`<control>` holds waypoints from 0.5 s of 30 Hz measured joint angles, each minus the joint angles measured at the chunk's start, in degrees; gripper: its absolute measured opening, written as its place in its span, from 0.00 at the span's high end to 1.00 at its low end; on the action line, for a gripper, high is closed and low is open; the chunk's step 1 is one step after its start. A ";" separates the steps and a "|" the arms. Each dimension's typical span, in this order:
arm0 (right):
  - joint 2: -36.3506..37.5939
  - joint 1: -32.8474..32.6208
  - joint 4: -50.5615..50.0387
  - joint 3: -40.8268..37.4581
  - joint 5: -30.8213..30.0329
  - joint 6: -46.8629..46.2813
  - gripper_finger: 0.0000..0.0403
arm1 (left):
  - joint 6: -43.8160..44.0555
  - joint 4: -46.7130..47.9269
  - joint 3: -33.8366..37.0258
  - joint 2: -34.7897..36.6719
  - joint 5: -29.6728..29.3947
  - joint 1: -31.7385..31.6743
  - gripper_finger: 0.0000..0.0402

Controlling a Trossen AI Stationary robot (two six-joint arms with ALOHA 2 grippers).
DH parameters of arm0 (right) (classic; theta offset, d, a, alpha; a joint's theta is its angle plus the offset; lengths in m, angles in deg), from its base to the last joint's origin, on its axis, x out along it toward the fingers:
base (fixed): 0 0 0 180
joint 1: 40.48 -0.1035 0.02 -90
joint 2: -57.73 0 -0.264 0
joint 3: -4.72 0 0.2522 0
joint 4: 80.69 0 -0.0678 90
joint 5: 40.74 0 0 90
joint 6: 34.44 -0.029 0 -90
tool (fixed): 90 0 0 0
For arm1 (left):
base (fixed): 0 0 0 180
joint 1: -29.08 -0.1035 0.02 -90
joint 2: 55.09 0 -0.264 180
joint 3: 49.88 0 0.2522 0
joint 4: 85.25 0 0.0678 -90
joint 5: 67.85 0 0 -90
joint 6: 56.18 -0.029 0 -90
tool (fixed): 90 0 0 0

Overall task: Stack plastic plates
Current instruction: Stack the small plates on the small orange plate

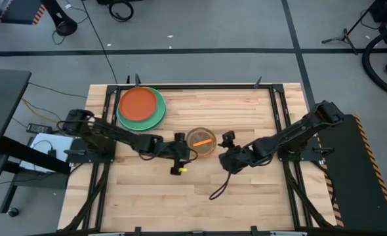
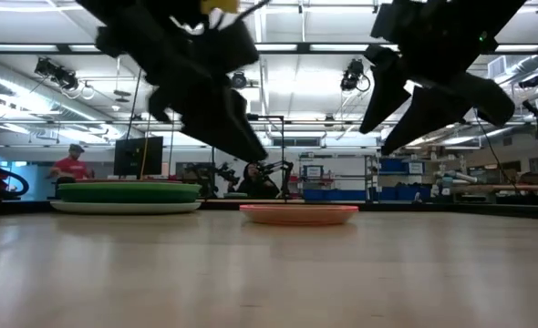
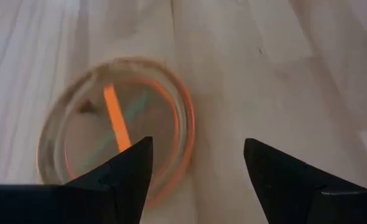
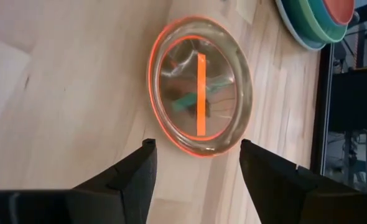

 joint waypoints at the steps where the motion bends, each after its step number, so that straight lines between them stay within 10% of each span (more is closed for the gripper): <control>1: 0.34 -0.03 -0.31 0.00 -0.02 -0.02 0.42 | -1.76 -1.05 -1.14 -1.54 0.00 -0.27 0.36; 15: 0.13 0.08 -2.99 -0.04 0.56 -0.06 0.42 | -6.69 1.16 -9.82 -16.41 -2.65 -0.84 0.51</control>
